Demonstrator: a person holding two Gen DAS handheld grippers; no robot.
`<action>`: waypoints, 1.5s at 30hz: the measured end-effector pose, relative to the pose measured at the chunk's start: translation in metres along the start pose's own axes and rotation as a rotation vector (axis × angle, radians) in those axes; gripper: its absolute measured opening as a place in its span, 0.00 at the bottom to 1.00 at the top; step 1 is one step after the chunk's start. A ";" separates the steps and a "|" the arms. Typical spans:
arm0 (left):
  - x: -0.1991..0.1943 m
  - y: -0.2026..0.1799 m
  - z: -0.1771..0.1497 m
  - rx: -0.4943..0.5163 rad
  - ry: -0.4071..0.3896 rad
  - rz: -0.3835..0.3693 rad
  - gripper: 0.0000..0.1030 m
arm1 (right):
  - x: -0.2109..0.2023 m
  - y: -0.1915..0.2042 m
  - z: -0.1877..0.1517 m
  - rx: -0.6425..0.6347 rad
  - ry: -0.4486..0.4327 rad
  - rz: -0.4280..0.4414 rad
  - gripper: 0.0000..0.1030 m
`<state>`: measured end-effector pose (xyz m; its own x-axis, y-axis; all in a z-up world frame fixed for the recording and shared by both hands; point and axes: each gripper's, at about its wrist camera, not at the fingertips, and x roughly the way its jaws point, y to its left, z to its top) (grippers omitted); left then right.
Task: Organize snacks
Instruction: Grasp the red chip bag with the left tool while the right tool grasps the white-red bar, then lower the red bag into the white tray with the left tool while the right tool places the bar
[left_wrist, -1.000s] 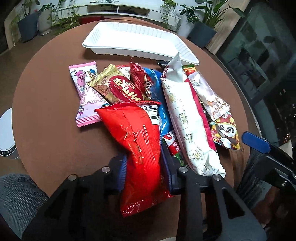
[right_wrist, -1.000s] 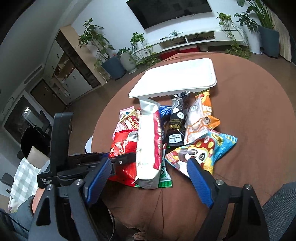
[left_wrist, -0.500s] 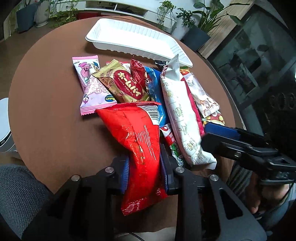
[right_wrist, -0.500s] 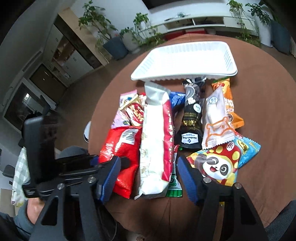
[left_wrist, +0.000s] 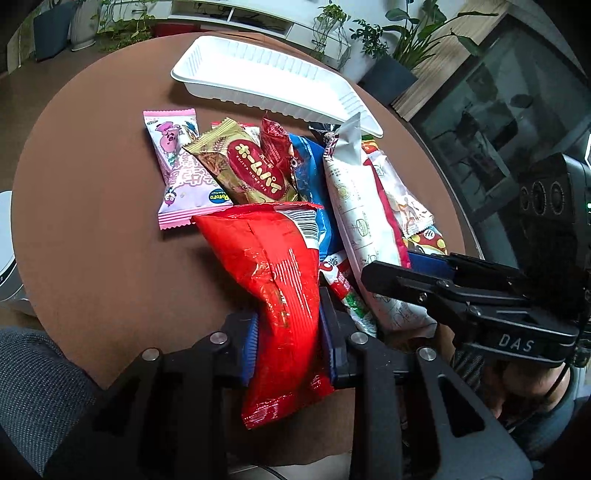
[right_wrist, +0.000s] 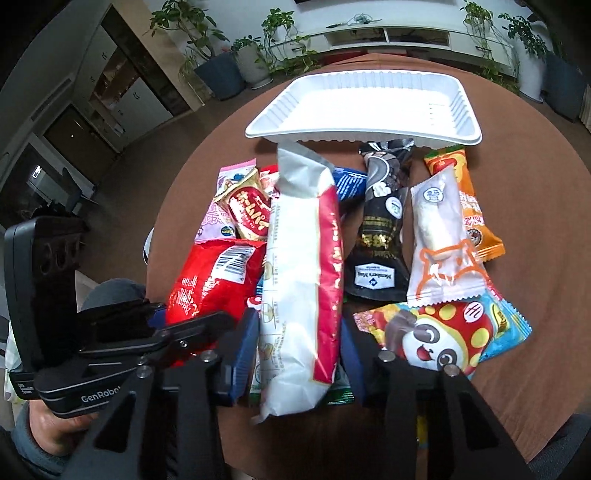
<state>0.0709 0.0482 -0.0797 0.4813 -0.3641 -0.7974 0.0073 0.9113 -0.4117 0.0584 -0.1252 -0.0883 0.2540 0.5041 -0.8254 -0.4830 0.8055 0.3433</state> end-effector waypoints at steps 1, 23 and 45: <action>0.000 0.000 0.000 0.001 0.000 0.000 0.25 | -0.001 -0.001 0.000 0.001 -0.002 0.001 0.34; -0.002 0.004 -0.002 0.002 -0.018 -0.034 0.23 | -0.018 -0.004 -0.001 0.015 -0.074 0.029 0.06; -0.038 0.018 0.011 -0.006 -0.116 -0.106 0.22 | -0.056 -0.024 0.015 0.106 -0.193 0.113 0.06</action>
<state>0.0627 0.0803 -0.0521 0.5758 -0.4330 -0.6935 0.0579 0.8677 -0.4937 0.0688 -0.1683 -0.0438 0.3643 0.6346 -0.6816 -0.4295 0.7639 0.4816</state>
